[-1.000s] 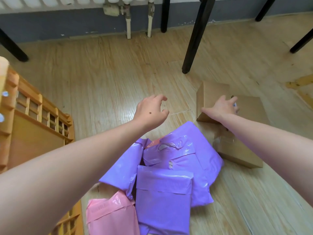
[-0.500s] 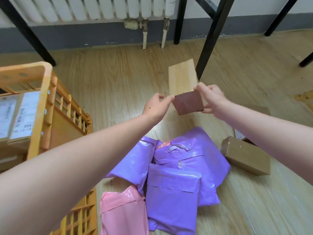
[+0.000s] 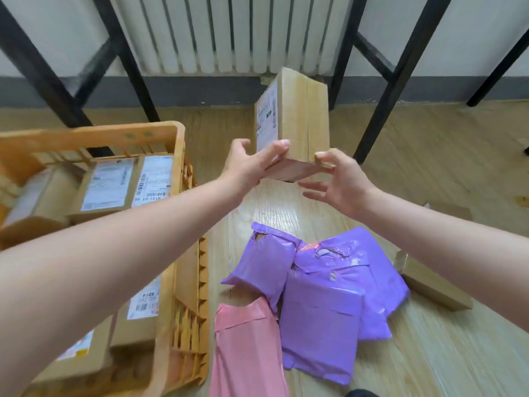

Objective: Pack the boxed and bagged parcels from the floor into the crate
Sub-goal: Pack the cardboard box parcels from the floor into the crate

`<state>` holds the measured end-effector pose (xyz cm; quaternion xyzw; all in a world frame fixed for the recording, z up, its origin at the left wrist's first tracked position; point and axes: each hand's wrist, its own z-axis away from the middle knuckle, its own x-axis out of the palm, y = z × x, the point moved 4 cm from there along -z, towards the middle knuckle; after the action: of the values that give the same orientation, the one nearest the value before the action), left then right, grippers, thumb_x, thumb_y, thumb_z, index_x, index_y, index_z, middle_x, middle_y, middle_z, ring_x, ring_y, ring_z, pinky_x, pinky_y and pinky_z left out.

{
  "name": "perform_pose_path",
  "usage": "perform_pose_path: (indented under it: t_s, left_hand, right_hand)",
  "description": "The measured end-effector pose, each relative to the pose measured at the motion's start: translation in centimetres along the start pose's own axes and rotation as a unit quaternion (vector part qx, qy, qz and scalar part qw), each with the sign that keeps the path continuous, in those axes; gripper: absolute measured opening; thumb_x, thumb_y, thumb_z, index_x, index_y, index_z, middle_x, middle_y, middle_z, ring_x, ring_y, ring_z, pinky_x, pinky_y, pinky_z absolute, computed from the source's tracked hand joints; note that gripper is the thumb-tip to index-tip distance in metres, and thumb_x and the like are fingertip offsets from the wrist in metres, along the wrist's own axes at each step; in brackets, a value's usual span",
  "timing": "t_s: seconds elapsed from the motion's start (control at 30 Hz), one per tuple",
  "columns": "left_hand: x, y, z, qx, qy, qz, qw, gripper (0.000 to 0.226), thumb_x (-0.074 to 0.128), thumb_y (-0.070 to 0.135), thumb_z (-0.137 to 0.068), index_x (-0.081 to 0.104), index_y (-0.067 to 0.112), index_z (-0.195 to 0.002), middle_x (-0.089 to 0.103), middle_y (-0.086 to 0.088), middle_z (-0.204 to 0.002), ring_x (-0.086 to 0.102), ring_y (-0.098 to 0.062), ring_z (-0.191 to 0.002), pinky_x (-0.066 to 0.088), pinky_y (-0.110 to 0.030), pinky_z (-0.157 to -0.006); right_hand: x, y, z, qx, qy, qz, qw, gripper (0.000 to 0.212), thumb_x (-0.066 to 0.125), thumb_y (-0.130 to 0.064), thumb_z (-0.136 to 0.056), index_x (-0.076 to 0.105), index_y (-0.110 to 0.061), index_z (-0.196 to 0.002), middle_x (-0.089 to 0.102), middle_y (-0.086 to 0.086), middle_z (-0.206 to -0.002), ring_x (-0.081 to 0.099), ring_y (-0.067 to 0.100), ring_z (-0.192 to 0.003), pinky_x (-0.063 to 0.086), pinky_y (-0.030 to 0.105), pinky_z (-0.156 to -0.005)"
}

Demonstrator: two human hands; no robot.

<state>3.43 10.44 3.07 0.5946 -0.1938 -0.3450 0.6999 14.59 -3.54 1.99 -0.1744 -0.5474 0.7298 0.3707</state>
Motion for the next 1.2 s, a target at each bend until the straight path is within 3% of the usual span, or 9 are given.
perform_pose_path:
  t_s: [0.23,0.4,0.53,0.6,0.7,0.83,0.97,1.1,1.2]
  left_hand:
    - [-8.1,3.5,3.9,0.17,0.115,-0.194,0.959,0.101,0.076,0.064,-0.053,0.031,0.024,-0.135,0.045,-0.001,-0.126,0.046,-0.015,-0.113,0.045,-0.035,-0.096]
    - [-15.8,5.6,5.9,0.241,0.14,-0.292,0.915,0.1,0.077,0.062,-0.055,0.03,0.021,-0.134,0.044,-0.003,-0.126,0.045,-0.018,-0.114,0.047,-0.038,-0.094]
    - [-23.3,5.0,8.0,0.257,0.171,-0.368,0.877,0.097,0.068,0.07,-0.052,0.032,0.019,-0.127,0.044,-0.003,-0.121,0.048,-0.016,-0.106,0.048,-0.024,-0.077]
    - [-26.7,3.1,9.5,0.242,0.18,-0.386,0.872,0.092,0.065,0.071,-0.054,0.031,0.02,-0.121,0.043,-0.003,-0.116,0.048,-0.014,-0.1,0.045,-0.018,-0.068]
    - [-30.9,-0.7,11.9,0.198,0.16,-0.434,0.864,0.082,0.066,0.072,-0.057,0.026,0.026,-0.113,0.04,0.003,-0.11,0.048,-0.012,-0.095,0.04,-0.015,-0.06]
    - [-34.5,-4.7,14.9,0.129,0.095,-0.532,0.831,0.082,0.062,0.077,-0.052,0.02,0.03,-0.105,0.04,0.007,-0.106,0.048,-0.013,-0.088,0.037,-0.024,-0.062]
    - [-34.9,-7.9,16.4,0.073,0.012,-0.582,0.81,0.082,0.055,0.082,-0.046,0.022,0.03,-0.1,0.042,0.008,-0.101,0.05,-0.014,-0.082,0.037,-0.028,-0.061]
    - [-33.8,-10.2,16.4,0.037,-0.024,-0.583,0.811,0.083,0.054,0.084,-0.044,0.024,0.029,-0.098,0.043,0.007,-0.095,0.051,-0.014,-0.08,0.033,-0.026,-0.054]
    - [-32.1,-12.4,16.1,-0.034,-0.02,-0.565,0.824,0.09,0.057,0.084,-0.043,0.025,0.027,-0.105,0.046,0.002,-0.104,0.055,-0.019,-0.084,0.04,-0.03,-0.058]
  right_hand:
    - [7.5,-2.2,2.1,-0.029,-0.014,0.048,0.998,0.055,0.061,-0.017,-0.086,0.038,-0.015,-0.136,0.059,0.002,-0.108,0.059,0.031,-0.111,0.047,0.044,-0.096]
    - [14.4,-5.2,2.8,-0.088,-0.054,0.055,0.993,0.058,0.064,-0.017,-0.079,0.044,-0.015,-0.133,0.062,0.007,-0.117,0.063,0.029,-0.104,0.049,0.043,-0.091]
    - [20.3,-5.8,2.3,-0.133,-0.034,0.092,0.986,0.077,0.068,-0.025,-0.075,0.032,-0.021,-0.143,0.055,0.002,-0.123,0.055,0.02,-0.109,0.048,0.038,-0.092]
    - [22.8,-5.0,2.1,-0.153,-0.015,0.124,0.98,0.087,0.069,-0.027,-0.076,0.021,-0.025,-0.148,0.043,0.007,-0.137,0.048,0.023,-0.121,0.044,0.043,-0.102]
    - [26.6,-3.0,2.5,-0.182,-0.033,0.194,0.964,0.085,0.068,-0.027,-0.079,0.019,-0.03,-0.148,0.032,0.008,-0.143,0.042,0.022,-0.125,0.042,0.042,-0.104]
    - [30.8,-0.9,3.3,-0.199,-0.067,0.254,0.944,0.079,0.066,-0.024,-0.082,0.022,-0.031,-0.147,0.028,0.003,-0.146,0.04,0.022,-0.126,0.04,0.045,-0.106]
    - [34.5,0.3,4.6,-0.247,-0.143,0.326,0.901,0.075,0.065,-0.019,-0.084,0.024,-0.028,-0.147,0.031,0.006,-0.141,0.045,0.015,-0.113,0.046,0.021,-0.084]
    - [36.9,1.8,5.5,-0.278,-0.197,0.391,0.855,0.077,0.065,-0.018,-0.083,0.024,-0.028,-0.147,0.026,0.007,-0.144,0.037,0.021,-0.129,0.043,0.042,-0.105]
    - [37.7,3.7,5.3,-0.234,-0.232,0.417,0.847,0.08,0.067,-0.024,-0.081,0.022,-0.03,-0.147,0.024,0.006,-0.145,0.035,0.023,-0.131,0.04,0.043,-0.107]
